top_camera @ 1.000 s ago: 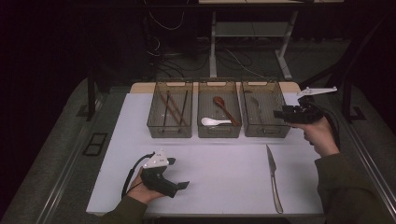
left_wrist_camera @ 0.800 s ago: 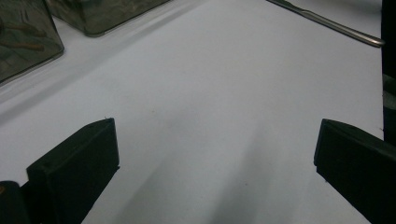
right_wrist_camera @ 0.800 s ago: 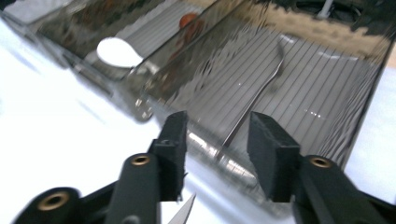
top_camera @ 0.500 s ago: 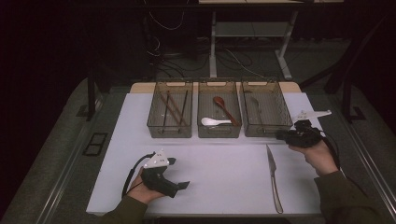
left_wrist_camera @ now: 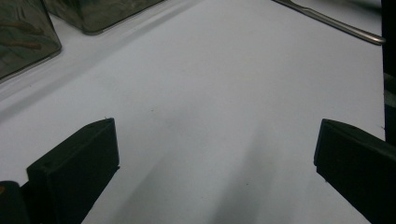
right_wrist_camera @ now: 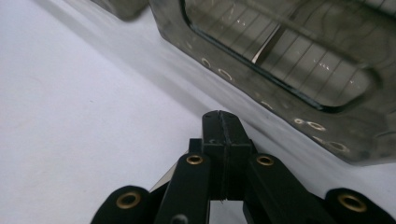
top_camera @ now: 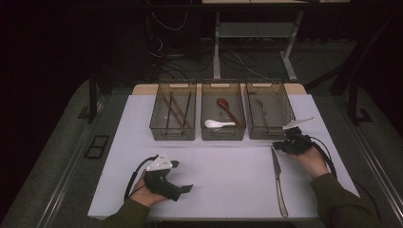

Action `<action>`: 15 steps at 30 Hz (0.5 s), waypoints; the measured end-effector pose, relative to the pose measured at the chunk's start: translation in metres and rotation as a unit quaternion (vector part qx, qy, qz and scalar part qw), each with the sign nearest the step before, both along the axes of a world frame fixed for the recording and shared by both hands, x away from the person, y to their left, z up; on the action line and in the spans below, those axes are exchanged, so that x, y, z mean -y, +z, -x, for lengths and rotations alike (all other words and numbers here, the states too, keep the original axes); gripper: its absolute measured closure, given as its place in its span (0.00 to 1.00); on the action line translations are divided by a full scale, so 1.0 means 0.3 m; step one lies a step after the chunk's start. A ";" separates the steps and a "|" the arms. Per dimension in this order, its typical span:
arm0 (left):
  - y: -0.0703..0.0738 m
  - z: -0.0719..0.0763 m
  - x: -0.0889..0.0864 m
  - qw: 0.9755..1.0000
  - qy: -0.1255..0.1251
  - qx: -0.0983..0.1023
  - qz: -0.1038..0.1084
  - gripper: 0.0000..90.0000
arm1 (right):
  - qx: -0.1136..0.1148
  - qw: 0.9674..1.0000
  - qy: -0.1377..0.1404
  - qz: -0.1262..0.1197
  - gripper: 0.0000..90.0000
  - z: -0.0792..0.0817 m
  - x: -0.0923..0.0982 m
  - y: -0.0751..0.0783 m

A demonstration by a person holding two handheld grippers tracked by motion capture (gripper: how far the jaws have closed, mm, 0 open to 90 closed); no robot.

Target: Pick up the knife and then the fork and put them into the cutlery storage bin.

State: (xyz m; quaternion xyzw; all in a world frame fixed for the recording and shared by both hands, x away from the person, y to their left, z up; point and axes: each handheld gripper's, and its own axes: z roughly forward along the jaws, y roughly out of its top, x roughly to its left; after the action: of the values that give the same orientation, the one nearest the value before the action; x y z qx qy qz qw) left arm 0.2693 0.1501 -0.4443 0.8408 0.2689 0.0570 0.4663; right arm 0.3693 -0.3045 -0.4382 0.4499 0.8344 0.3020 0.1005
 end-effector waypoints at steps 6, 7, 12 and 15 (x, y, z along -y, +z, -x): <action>0.000 0.000 0.000 1.000 0.000 -0.001 -0.001 0.00 | -0.001 1.000 0.004 0.009 1.00 -0.002 -0.012 -0.011; 0.000 0.000 0.001 1.000 0.000 -0.001 -0.001 0.00 | -0.001 1.000 0.005 0.010 1.00 -0.002 -0.015 -0.011; 0.000 -0.001 0.001 1.000 0.000 -0.001 -0.001 0.00 | -0.002 1.000 0.012 0.006 1.00 -0.001 -0.038 -0.011; 0.001 -0.001 0.003 1.000 -0.002 0.000 -0.001 0.00 | 0.000 1.000 0.019 0.004 1.00 -0.001 -0.057 -0.012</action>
State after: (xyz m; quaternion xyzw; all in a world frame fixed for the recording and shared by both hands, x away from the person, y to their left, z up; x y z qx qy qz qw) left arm 0.2695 0.1492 -0.4440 0.8419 0.2670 0.0565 0.4654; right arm 0.3697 -0.2875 -0.4418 0.4334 0.8441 0.3007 0.0960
